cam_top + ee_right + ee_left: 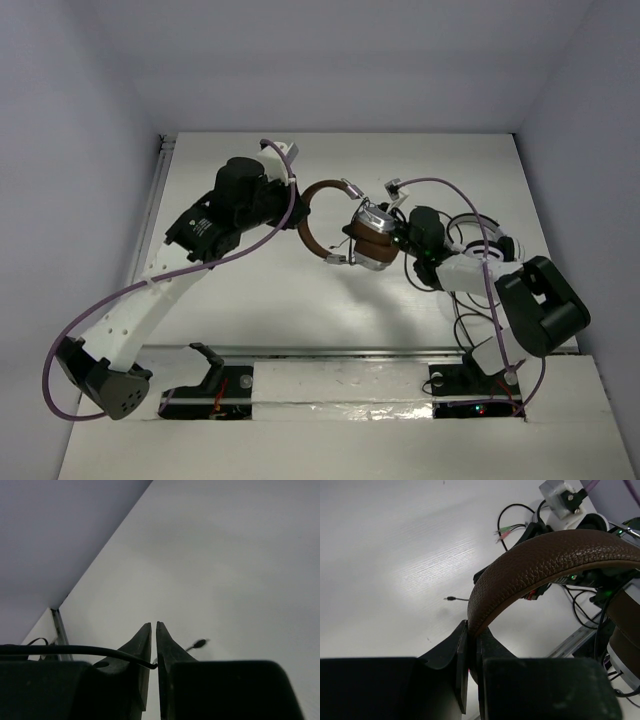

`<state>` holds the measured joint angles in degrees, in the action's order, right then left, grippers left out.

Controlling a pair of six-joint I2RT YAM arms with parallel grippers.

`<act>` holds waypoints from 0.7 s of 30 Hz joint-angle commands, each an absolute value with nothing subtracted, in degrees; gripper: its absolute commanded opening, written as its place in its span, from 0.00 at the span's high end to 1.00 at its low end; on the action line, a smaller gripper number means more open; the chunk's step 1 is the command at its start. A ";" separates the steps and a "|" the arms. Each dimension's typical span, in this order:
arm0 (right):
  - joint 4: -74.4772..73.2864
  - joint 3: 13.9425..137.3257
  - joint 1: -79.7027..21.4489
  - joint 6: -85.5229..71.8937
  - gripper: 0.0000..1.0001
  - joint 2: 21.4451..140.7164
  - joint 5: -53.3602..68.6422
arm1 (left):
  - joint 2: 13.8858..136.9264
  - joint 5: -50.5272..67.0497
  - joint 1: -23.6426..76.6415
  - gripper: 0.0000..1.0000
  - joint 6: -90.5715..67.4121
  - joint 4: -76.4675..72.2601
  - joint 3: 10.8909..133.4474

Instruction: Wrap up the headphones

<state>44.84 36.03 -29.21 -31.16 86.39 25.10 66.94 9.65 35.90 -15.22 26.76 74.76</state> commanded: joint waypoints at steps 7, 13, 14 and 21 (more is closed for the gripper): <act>57.66 35.42 -28.83 -34.63 1.00 90.70 27.95 | 66.09 10.46 35.95 1.00 -20.13 21.71 81.82; 59.67 33.84 -28.83 -35.85 0.91 91.75 27.07 | 68.11 8.26 35.43 1.00 -21.53 21.80 84.90; 60.11 33.66 -28.83 -36.12 0.91 92.02 27.33 | 68.46 8.26 35.42 1.00 -22.32 21.62 85.25; 61.08 34.54 -28.83 -36.48 0.89 93.25 27.95 | 69.87 10.81 35.42 1.00 -24.26 19.42 86.13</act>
